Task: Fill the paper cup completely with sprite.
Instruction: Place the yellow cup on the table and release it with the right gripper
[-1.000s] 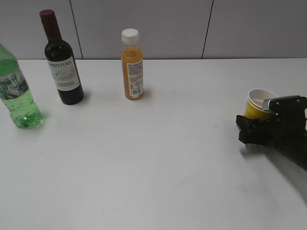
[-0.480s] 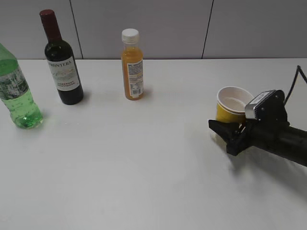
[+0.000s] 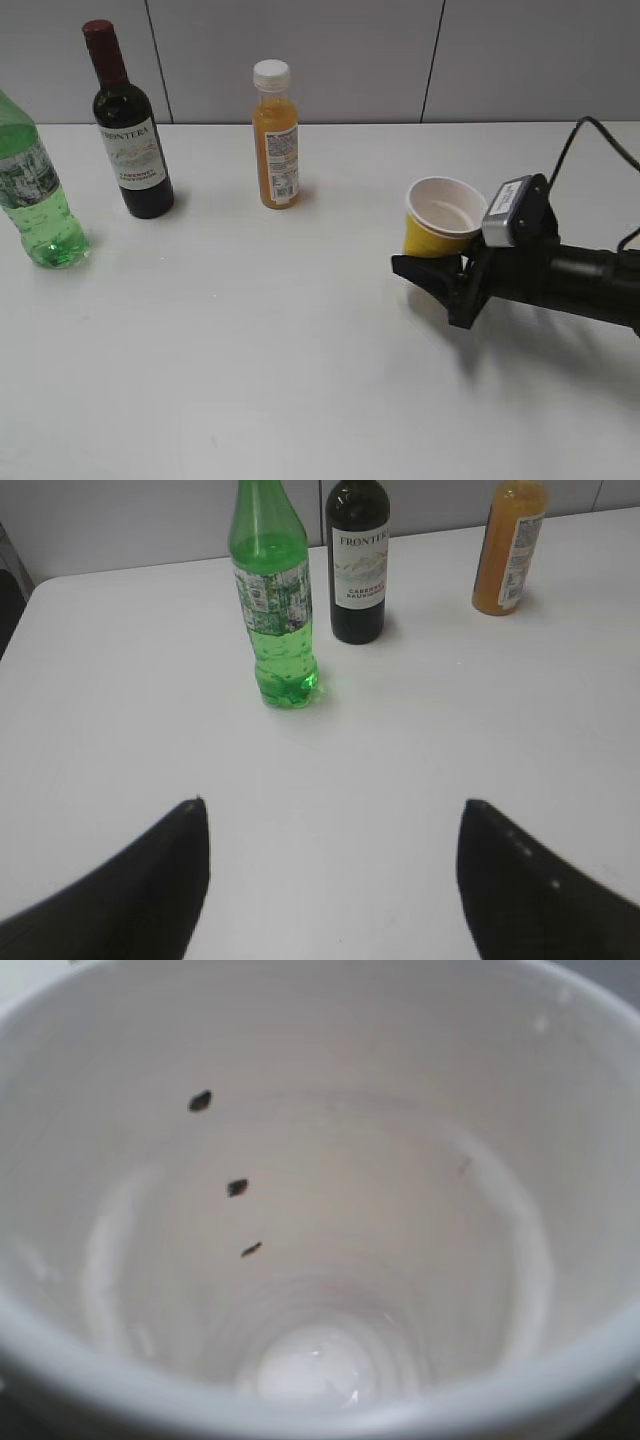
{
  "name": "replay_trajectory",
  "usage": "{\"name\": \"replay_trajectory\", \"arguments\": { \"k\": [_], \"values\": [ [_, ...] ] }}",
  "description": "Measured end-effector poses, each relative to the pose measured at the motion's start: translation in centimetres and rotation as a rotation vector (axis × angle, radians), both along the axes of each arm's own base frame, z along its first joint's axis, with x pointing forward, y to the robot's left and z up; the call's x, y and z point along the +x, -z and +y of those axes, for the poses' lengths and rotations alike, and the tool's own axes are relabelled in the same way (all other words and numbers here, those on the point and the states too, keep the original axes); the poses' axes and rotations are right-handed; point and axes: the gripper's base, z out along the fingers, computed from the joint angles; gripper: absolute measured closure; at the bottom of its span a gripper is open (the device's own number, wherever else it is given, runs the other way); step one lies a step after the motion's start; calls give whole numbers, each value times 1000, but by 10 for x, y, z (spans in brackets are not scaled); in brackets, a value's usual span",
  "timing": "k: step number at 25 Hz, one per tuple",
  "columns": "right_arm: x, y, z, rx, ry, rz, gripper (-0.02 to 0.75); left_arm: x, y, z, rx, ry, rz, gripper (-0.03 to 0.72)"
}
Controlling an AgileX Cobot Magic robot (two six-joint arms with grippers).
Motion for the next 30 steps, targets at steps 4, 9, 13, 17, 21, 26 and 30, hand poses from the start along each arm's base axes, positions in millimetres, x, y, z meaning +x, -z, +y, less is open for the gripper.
{"name": "replay_trajectory", "arguments": {
  "k": [4, 9, 13, 17, 21, 26, 30],
  "values": [
    [0, -6, 33, 11, -113, -35, 283, 0, 0, 0, 0, 0, 0, 100],
    [3, -19, 83, 40, -250, -81, 283, 0, 0, 0, 0, 0, 0, 100],
    [8, -14, 110, 63, -316, -68, 283, 0, 0, 0, 0, 0, 0, 100],
    [12, 8, 127, 60, -363, -33, 283, 0, 0, 0, 0, 0, 0, 100],
    [18, 19, 141, 53, -408, -43, 283, 0, 0, 0, 0, 0, 0, 100],
    [22, 23, 150, 2, -429, -54, 284, 0, 0, 0, 0, 0, 0, 100],
    [20, 27, 149, -38, -457, -45, 284, 0, 0, 0, 0, 0, 0, 100]
  ]
}}
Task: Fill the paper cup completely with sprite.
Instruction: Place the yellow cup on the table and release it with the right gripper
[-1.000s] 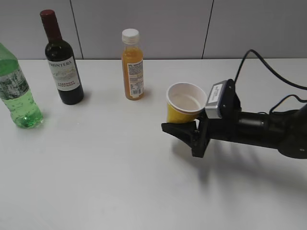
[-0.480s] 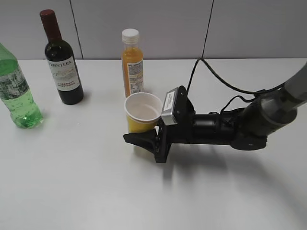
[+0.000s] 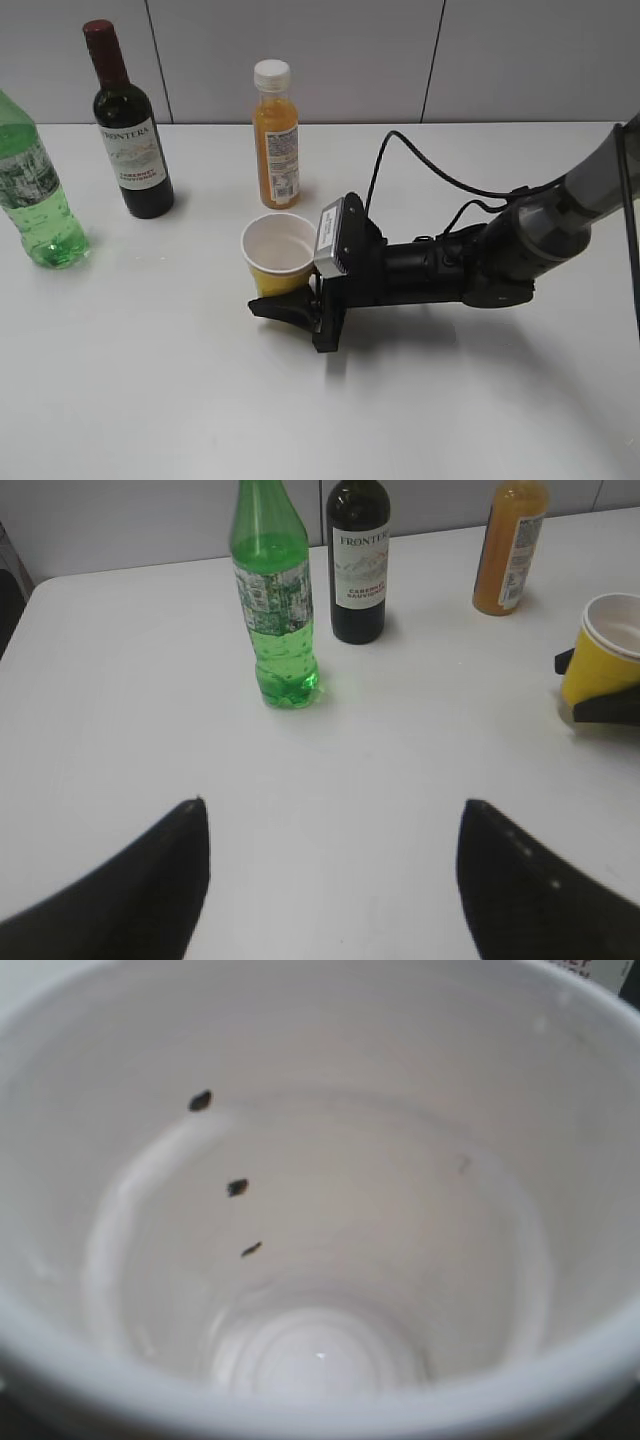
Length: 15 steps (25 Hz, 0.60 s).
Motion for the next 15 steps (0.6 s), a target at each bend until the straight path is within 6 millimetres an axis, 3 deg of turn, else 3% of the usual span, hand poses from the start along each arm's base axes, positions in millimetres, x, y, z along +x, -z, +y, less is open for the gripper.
{"name": "replay_trajectory", "arguments": {
  "k": [6, 10, 15],
  "values": [
    [-4, 18, -2, -15, 8, 78, 284, 0, 0, 0, 0, 0, 0, 100],
    [-5, 19, -1, 4, 5, 94, 272, 0, 0, 0, 0, 0, 0, 100],
    [-4, 19, -1, 6, 9, 95, 79, 0, 0, 0, 0, 0, 0, 100]
  ]
}}
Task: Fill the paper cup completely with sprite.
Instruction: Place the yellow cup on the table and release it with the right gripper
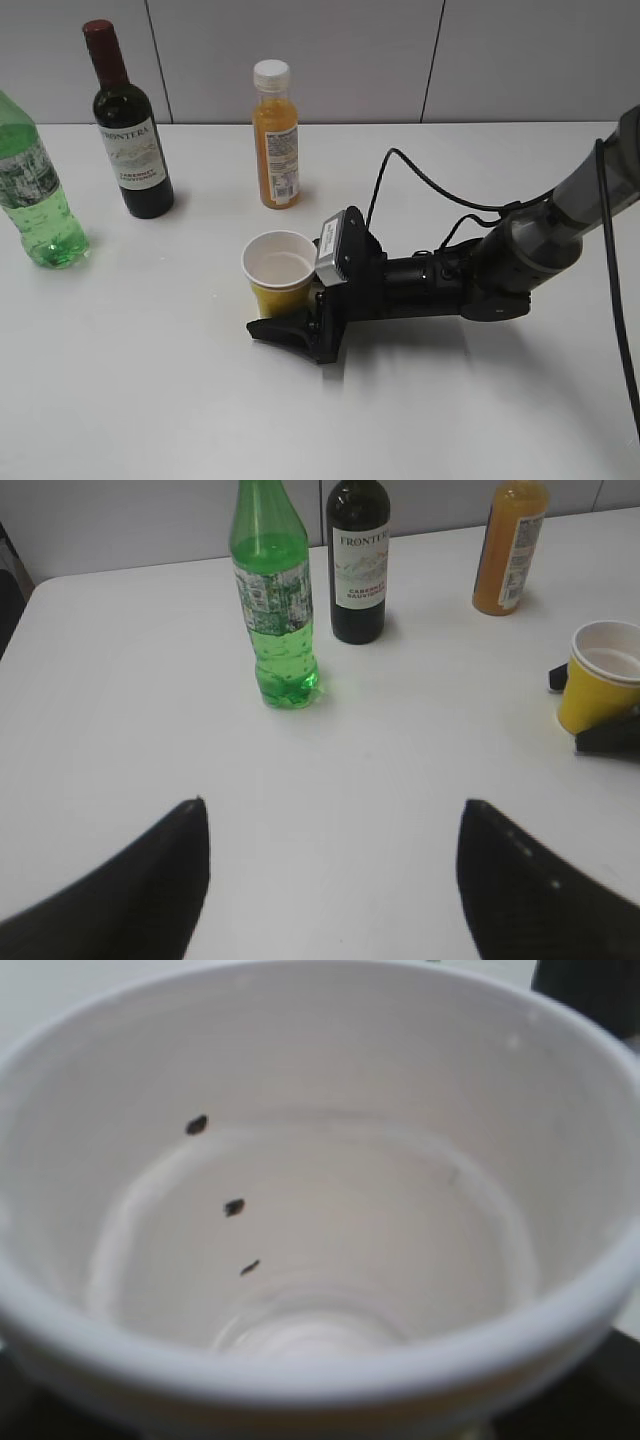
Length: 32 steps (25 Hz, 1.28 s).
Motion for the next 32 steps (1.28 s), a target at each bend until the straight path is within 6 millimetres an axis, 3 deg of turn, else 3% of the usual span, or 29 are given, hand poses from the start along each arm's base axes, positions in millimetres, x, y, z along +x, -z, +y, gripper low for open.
{"name": "replay_trajectory", "arguments": {
  "k": [14, 19, 32],
  "values": [
    [-7, -5, -12, -26, 28, 23, 48, 0, 0, 0, 0, 0, 0, 100],
    [-9, -3, -29, -43, 60, 33, 48, 0, 0, 0, 0, 0, 0, 100],
    [-4, -20, -87, -62, 213, 33, 58, 0, 0, 0, 0, 0, 0, 100]
  ]
}}
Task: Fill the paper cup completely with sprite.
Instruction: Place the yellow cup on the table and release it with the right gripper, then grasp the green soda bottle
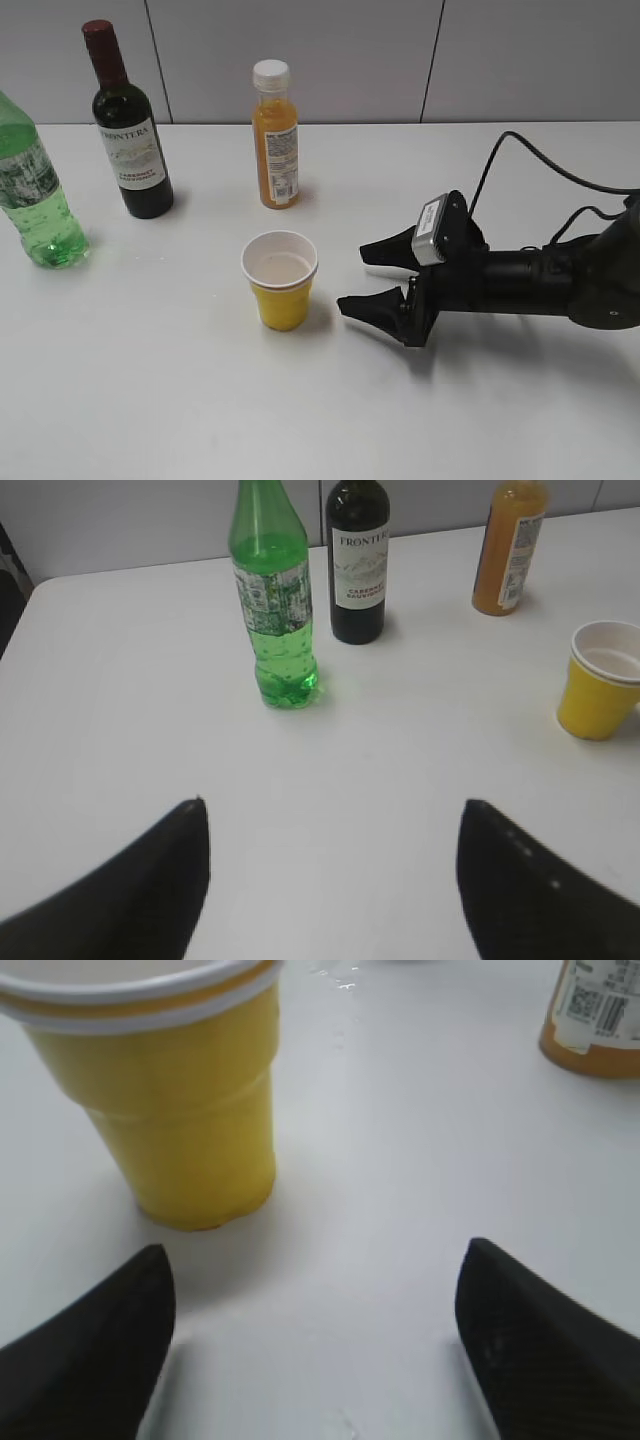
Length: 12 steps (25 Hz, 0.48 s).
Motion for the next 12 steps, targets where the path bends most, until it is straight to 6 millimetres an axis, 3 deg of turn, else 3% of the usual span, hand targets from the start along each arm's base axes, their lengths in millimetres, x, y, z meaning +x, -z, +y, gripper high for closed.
{"name": "replay_trajectory", "arguments": {
  "k": [7, 12],
  "values": [
    [12, -29, -17, 0, 79, -86, 66, 0, 0, 0, 0, 0, 0, 100],
    [30, -58, -28, -17, 279, -194, 69, 0, 0, 0, 0, 0, 0, 100]
  ]
}}
